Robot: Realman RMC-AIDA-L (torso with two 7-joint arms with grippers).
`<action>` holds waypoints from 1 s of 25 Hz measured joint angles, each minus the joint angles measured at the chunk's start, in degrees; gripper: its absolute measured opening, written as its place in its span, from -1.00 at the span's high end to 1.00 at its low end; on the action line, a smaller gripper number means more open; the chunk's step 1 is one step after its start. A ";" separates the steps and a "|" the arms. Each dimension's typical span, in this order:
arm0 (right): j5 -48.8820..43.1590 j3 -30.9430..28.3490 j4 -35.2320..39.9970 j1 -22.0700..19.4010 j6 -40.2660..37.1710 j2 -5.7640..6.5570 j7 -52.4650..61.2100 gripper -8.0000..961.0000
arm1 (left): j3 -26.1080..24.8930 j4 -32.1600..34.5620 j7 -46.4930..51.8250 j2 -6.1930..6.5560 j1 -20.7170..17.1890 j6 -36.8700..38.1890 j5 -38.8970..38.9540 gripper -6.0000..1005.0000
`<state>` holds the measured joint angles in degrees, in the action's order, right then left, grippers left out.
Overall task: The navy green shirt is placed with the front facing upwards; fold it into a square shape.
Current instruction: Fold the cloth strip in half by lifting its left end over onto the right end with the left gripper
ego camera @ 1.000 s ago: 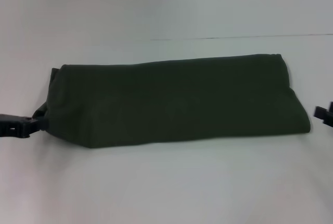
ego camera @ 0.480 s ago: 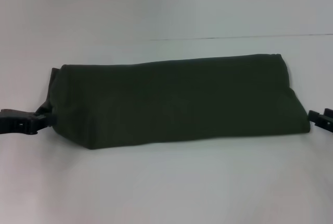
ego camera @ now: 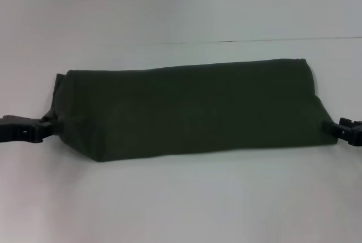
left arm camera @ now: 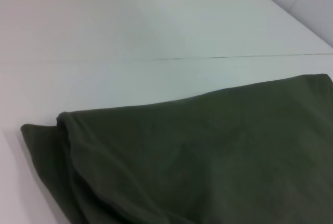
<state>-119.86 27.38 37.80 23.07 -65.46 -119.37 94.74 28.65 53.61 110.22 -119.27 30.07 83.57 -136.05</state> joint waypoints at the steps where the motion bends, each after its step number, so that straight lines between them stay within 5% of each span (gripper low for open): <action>1: -0.33 0.00 0.04 0.15 0.11 -0.06 -0.33 -0.27 | 0.00 -0.15 0.00 0.00 0.12 -0.09 0.00 0.91; 25: 0.38 0.55 -3.06 0.58 3.44 -0.61 -14.29 -0.27 | 0.00 -1.14 -0.01 0.37 1.43 -1.48 0.00 0.88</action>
<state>-119.48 27.93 34.74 23.65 -62.02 -119.98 80.45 28.65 52.47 110.21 -118.90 31.50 82.08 -136.05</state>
